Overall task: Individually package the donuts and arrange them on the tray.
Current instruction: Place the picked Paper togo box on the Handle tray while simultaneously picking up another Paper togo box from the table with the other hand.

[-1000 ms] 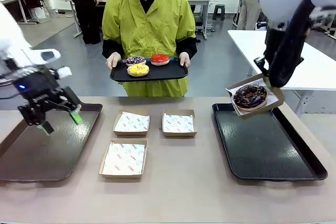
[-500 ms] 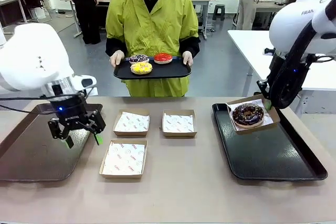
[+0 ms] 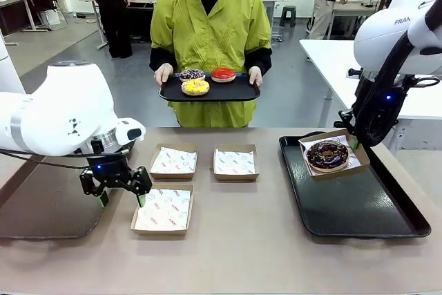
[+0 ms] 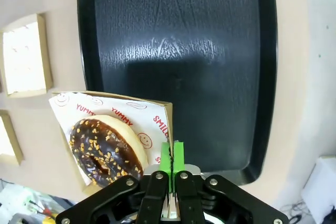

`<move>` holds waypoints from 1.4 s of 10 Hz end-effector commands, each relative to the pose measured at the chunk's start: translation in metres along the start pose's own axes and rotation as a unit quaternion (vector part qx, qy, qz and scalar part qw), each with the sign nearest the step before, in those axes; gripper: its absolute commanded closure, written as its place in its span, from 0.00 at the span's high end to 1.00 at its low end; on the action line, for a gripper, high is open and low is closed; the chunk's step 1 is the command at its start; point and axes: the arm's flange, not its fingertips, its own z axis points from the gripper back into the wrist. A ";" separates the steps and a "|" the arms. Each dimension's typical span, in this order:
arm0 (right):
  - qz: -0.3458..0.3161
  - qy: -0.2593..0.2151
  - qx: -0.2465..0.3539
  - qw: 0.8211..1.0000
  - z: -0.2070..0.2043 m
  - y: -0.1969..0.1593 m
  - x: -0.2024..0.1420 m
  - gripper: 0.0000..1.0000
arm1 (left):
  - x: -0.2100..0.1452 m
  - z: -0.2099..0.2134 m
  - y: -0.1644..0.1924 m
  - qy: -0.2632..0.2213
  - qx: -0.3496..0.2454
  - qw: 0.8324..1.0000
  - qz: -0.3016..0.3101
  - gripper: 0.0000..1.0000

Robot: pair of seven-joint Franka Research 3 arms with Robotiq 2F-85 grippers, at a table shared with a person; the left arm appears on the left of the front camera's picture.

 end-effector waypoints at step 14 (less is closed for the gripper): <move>0.012 0.019 0.005 1.000 -0.041 -0.003 -0.039 0.01 | -0.003 -0.017 -0.028 -0.019 0.052 0.998 0.013 1.00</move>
